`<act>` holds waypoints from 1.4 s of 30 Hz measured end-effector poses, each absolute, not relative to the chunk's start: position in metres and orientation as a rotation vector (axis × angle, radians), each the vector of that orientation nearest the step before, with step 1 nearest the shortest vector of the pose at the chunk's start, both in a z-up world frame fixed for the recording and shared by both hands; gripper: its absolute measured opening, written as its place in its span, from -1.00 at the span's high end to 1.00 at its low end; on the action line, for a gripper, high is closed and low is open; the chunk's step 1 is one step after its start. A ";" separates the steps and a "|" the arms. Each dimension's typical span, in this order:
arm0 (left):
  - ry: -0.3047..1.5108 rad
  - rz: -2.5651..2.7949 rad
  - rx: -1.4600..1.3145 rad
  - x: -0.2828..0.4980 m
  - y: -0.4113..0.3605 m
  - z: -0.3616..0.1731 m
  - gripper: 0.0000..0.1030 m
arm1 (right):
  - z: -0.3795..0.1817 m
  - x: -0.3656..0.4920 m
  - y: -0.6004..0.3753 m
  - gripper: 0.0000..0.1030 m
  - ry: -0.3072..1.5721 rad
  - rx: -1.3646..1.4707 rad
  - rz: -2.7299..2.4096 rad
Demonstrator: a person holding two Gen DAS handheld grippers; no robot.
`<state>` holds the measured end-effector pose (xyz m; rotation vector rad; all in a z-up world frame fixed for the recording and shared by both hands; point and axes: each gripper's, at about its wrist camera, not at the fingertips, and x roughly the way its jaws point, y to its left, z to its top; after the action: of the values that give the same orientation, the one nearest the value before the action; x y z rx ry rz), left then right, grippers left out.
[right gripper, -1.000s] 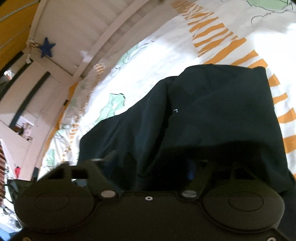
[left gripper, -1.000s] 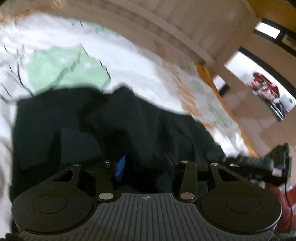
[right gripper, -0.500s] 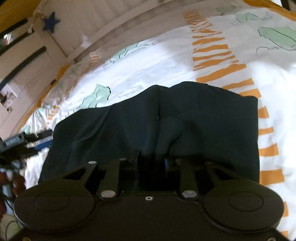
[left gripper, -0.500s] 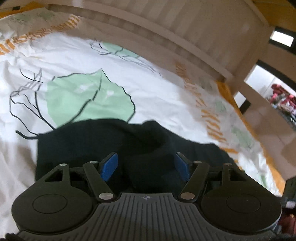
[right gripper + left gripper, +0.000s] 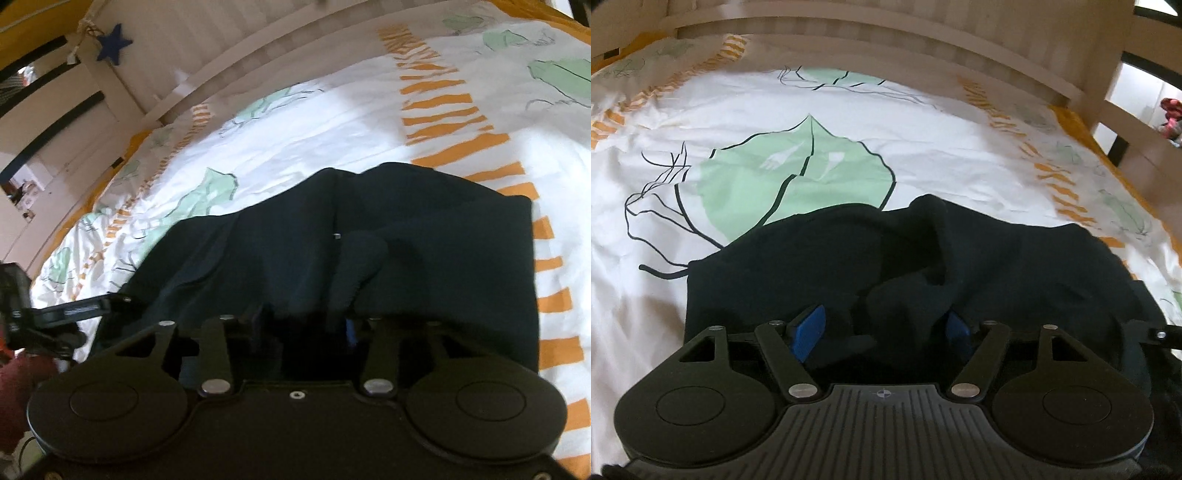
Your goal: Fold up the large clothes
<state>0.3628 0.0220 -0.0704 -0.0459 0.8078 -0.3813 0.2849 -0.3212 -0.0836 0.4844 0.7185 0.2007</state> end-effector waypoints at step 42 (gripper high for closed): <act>0.611 -0.370 -0.142 0.203 0.093 0.003 -0.99 | -0.034 0.167 -0.299 -0.99 0.645 0.425 0.016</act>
<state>0.2027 0.0930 0.0031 -0.1422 0.6110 -0.3700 0.1666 -0.2987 -0.0345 0.4246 0.6445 0.0158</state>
